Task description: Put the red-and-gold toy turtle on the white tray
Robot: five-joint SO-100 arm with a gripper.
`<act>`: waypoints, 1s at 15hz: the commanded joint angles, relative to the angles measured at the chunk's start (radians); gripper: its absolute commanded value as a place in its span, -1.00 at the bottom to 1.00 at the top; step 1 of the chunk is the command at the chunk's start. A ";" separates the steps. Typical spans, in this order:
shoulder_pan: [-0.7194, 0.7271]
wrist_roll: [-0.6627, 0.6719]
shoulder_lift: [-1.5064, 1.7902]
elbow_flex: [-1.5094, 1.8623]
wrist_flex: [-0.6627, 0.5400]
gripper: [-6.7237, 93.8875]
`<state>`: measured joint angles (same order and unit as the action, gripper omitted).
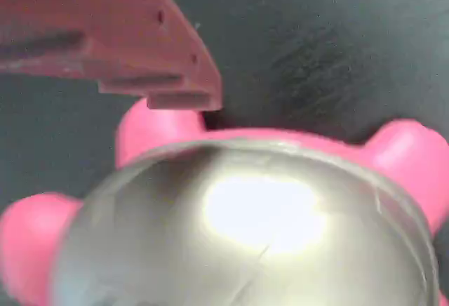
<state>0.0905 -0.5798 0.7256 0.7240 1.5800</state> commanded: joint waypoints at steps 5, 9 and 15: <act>0.003 -0.009 -0.046 -0.121 0.005 0.40; 0.002 -0.002 -0.075 -0.147 0.002 0.15; -0.015 -0.005 -0.015 -0.061 -0.077 -0.79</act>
<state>0.0706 -0.5798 0.6136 0.6305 1.5263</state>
